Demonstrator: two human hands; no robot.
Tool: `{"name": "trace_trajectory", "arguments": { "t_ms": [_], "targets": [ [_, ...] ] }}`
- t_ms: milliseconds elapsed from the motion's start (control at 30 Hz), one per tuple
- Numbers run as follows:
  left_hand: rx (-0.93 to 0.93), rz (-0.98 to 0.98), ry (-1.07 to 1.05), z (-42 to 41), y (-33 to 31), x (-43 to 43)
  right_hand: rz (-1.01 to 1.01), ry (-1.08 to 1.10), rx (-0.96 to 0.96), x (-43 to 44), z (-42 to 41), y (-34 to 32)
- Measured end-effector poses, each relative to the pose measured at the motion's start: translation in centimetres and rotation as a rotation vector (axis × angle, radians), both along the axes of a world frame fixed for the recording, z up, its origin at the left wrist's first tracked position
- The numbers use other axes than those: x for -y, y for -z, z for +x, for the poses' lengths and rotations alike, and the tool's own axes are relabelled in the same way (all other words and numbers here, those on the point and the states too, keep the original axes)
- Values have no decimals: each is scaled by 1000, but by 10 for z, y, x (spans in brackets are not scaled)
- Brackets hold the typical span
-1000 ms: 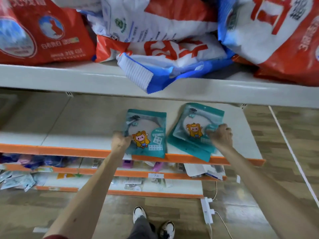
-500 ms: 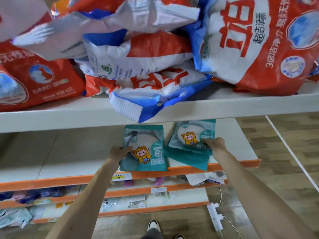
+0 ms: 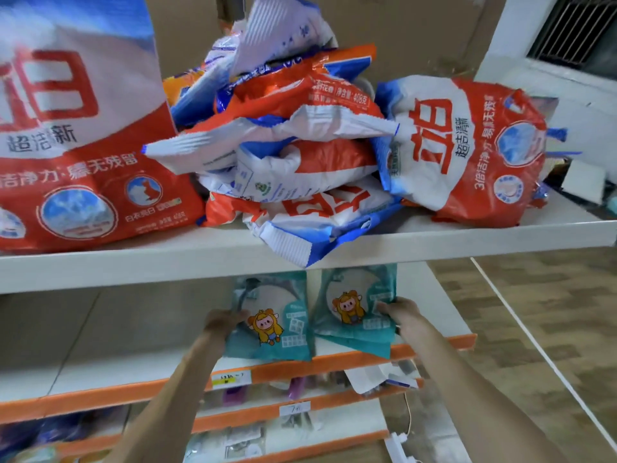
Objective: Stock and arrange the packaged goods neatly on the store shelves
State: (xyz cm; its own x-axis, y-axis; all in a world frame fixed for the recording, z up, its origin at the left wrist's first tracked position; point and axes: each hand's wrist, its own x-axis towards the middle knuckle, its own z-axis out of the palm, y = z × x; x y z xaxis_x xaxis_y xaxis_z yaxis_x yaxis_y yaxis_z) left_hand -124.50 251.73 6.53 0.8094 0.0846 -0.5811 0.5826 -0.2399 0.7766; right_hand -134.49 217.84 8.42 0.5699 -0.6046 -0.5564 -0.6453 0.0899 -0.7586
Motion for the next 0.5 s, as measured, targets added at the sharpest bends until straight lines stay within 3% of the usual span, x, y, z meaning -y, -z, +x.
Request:
{"name": "trace_trajectory", "arguments": {
  "t_ms": [267,500],
  "targets": [
    [135,-97,-93,-17,-29,-28,-18,-34,172,-22,-30,-40],
    [213,-163,-119,-84,-35,-83,64,-62,211,-67,-82,-20]
  ]
}}
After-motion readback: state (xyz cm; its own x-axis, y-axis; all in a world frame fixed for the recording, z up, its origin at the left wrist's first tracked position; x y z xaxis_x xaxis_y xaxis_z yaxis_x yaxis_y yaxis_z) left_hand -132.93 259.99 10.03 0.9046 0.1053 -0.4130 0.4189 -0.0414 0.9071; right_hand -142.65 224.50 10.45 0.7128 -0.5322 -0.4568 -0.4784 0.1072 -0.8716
